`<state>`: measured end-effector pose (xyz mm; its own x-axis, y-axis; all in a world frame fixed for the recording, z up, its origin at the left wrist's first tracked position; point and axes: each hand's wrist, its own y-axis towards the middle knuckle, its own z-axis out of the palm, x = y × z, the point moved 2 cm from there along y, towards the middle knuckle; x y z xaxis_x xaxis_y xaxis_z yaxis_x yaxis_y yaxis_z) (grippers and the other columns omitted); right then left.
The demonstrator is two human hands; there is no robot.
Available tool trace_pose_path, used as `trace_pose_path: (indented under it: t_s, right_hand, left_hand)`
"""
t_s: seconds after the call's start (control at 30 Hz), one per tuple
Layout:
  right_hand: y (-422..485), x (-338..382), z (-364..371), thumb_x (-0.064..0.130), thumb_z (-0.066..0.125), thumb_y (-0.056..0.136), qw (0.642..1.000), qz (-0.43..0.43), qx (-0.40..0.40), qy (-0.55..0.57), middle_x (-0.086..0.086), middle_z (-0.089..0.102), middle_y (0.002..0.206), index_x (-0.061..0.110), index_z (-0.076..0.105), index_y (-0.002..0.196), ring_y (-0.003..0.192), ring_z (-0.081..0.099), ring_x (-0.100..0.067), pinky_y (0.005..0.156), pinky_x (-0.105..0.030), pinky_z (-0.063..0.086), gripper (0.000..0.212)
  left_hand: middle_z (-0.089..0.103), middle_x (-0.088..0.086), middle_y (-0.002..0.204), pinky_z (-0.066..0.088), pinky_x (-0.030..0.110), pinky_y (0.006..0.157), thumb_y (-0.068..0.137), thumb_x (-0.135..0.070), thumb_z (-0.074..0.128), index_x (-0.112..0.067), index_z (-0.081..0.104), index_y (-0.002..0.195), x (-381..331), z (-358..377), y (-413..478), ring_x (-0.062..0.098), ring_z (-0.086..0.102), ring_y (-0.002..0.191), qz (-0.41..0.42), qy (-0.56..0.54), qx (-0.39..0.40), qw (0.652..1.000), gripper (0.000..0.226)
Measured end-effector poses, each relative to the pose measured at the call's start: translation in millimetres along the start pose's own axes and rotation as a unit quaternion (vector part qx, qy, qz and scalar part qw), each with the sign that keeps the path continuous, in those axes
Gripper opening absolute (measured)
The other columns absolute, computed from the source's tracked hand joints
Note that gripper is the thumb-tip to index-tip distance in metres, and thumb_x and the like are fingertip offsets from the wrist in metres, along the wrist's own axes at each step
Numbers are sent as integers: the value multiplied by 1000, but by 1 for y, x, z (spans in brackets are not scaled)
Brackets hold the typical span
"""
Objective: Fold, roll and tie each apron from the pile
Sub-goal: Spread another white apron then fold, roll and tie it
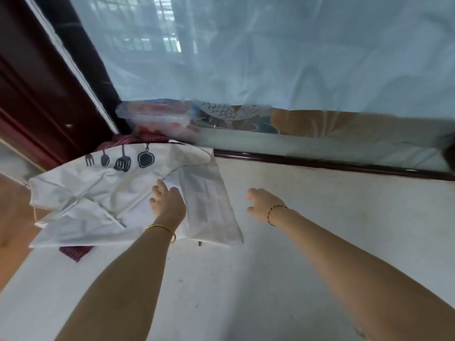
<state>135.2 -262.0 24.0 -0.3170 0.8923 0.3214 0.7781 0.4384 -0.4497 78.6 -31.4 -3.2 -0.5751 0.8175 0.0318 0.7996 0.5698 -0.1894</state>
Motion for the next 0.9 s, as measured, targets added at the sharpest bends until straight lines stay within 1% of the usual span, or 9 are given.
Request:
trace_pose_path:
  t_s: [0.13,0.27,0.37,0.47,0.6,0.7,0.8,0.87,0.9]
  right_hand:
    - [15,15,17,17,47,95,998,-37,51,0,-13,47,130,8,41,133,109,54,-29,93,-40,47,39]
    - [21,20,33,17,46,95,995,-56,84,10,-10,48,131,11,39,137,111,53,-27,93,-38,47,43]
    - [22,18,35,18,45,96,995,-52,86,13,-10,49,130,10,38,137,110,54,-27,93,-38,48,42]
    - [21,12,33,20,45,97,996,-39,81,17,-11,49,129,10,37,137,108,56,-27,92,-38,48,42]
    - [17,5,30,21,45,97,997,-34,68,35,-10,45,135,11,37,137,114,52,-25,94,-34,46,42]
    - [11,4,30,21,46,97,996,-27,65,57,-11,46,134,10,37,138,116,51,-25,95,-33,44,43]
    - [1,7,28,19,46,97,995,-24,48,80,-14,52,126,7,35,138,109,55,-27,92,-34,47,44]
    - [-4,9,26,19,47,96,993,-13,35,114,-16,56,118,5,35,135,104,59,-30,88,-38,49,43]
    - [-10,8,24,19,47,95,991,-7,21,135,-17,57,113,3,35,133,101,60,-32,86,-40,50,43]
  left_hand:
    - [-3,17,156,29,40,105,91,-7,41,-13,43,134,29,1,29,33,11,139,-6,51,24,998,44]
    - [-7,15,157,25,41,108,93,-10,38,-17,38,142,45,3,50,33,5,142,-5,109,91,990,49]
    - [-4,13,157,25,42,109,93,-9,36,-21,35,144,53,4,60,32,8,141,14,132,129,983,53]
    - [11,11,153,29,40,106,91,-8,37,-19,36,144,55,2,62,31,19,137,28,153,141,978,54]
    - [36,9,138,35,39,101,90,-4,41,-4,36,138,52,-8,60,30,33,128,3,84,97,992,48]
    - [42,16,126,42,45,93,85,2,46,1,47,124,43,-29,59,36,44,113,-1,-43,-18,999,39]
    - [42,19,124,45,48,80,83,5,48,-1,47,125,19,-69,48,41,50,100,70,-119,-143,980,42]
    - [39,17,130,42,41,70,89,1,48,-4,43,132,-10,-100,32,40,55,98,135,-139,-167,967,44]
    - [37,16,134,40,38,68,89,2,46,-5,41,134,-29,-116,20,39,56,98,171,-153,-166,959,46]
